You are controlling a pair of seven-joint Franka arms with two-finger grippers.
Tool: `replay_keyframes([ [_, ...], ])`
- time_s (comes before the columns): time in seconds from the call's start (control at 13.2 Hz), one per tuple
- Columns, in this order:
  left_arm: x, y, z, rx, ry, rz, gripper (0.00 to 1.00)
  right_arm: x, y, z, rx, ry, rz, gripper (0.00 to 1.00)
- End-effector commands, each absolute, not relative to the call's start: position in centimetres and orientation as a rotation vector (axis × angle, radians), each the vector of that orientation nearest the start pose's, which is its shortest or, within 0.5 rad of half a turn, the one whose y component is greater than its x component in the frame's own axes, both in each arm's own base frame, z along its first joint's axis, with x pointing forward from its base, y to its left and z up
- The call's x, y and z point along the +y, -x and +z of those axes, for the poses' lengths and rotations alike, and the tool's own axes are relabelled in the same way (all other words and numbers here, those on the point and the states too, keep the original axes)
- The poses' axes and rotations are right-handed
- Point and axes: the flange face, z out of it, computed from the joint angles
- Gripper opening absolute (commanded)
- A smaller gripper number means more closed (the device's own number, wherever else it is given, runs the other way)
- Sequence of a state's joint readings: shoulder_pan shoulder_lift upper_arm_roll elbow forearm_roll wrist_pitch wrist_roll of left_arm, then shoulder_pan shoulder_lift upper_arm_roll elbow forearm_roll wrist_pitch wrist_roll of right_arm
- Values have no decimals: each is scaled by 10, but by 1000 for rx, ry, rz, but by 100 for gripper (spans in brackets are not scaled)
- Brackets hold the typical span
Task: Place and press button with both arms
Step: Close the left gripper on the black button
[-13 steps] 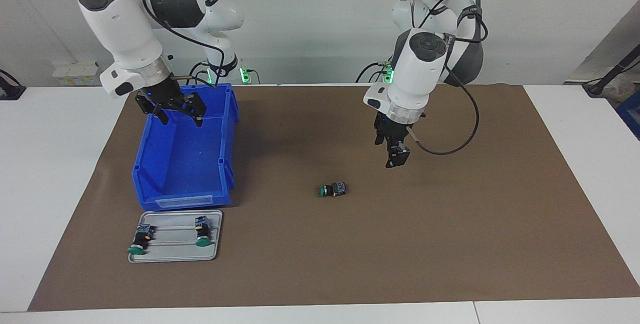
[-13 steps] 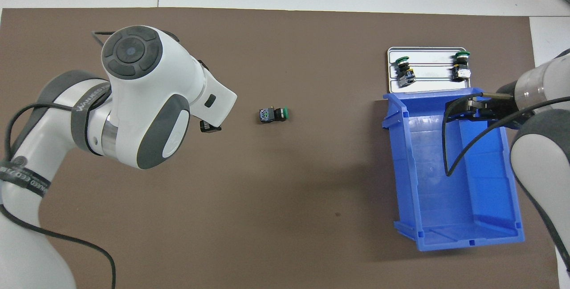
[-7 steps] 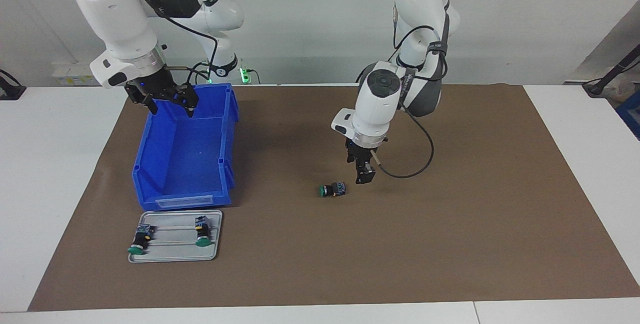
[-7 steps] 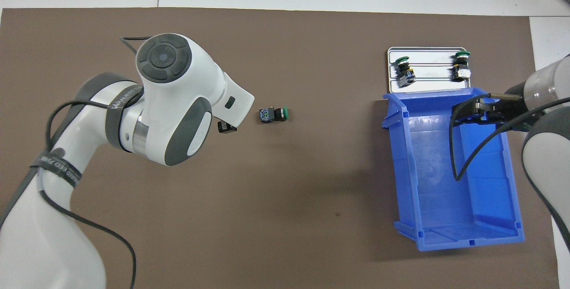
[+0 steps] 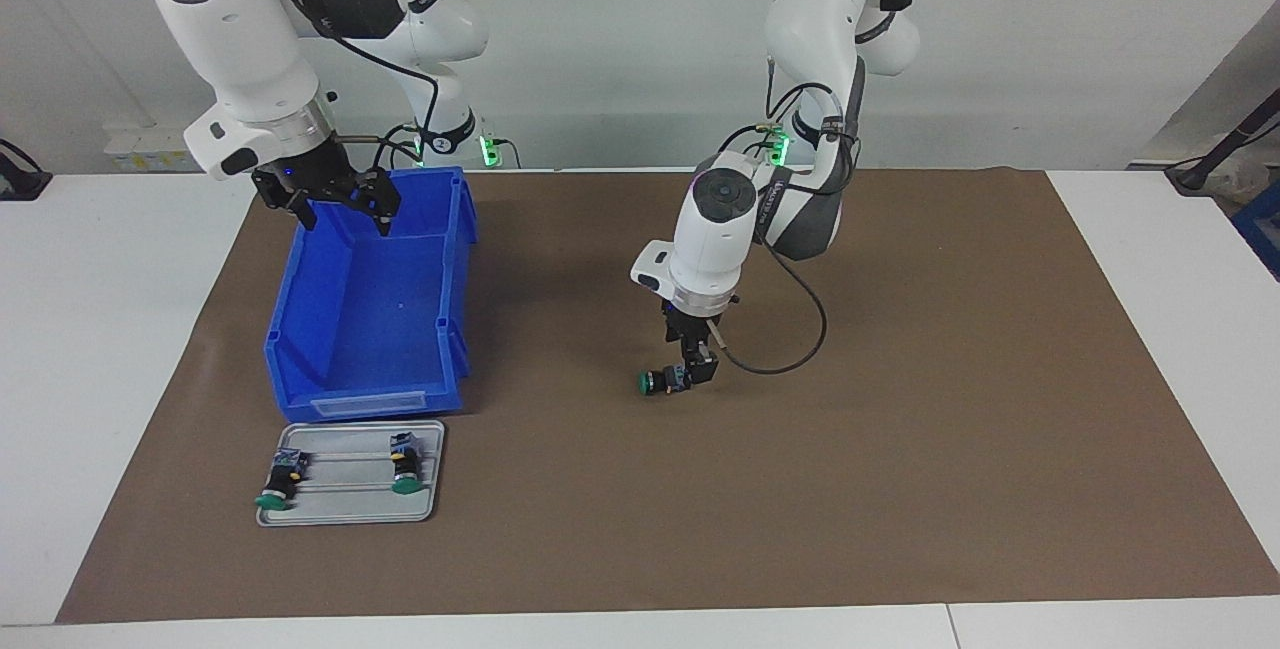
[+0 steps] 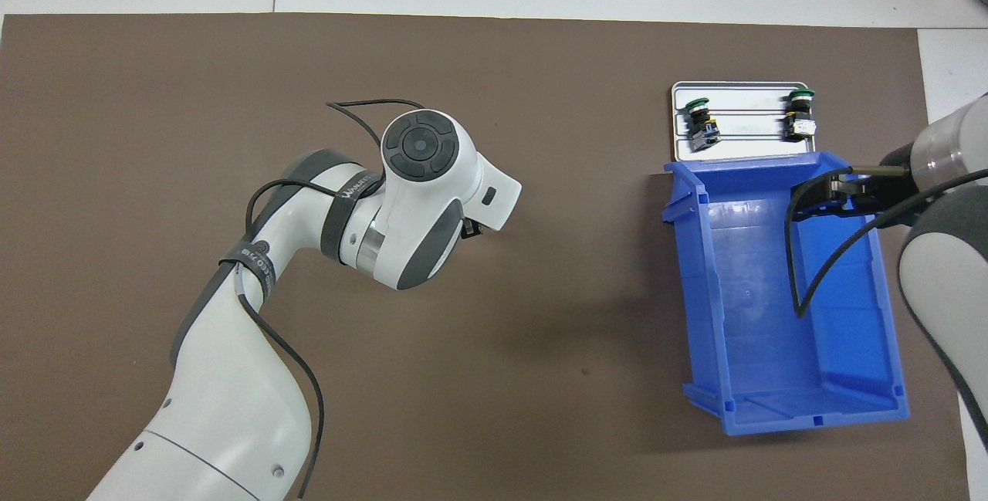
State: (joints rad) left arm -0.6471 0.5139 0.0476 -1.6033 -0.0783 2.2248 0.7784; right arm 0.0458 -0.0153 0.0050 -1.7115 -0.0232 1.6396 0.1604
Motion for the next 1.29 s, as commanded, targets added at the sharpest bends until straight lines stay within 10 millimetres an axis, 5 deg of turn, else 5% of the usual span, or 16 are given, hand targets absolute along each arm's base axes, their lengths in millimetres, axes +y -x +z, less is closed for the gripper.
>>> replay_keyframes([
  [0.0, -425, -584, 326, 1906, 2522, -209, 79, 25, -549, 573, 135, 3166, 89, 100],
  [0.99, -424, -584, 304, 1891, 2508, -270, 72, 25, -549, 573, 135, 3166, 89, 100],
  [1.21, -421, -581, 298, 1894, 2509, -239, 62, 24, -550, 573, 137, 3166, 89, 100],
])
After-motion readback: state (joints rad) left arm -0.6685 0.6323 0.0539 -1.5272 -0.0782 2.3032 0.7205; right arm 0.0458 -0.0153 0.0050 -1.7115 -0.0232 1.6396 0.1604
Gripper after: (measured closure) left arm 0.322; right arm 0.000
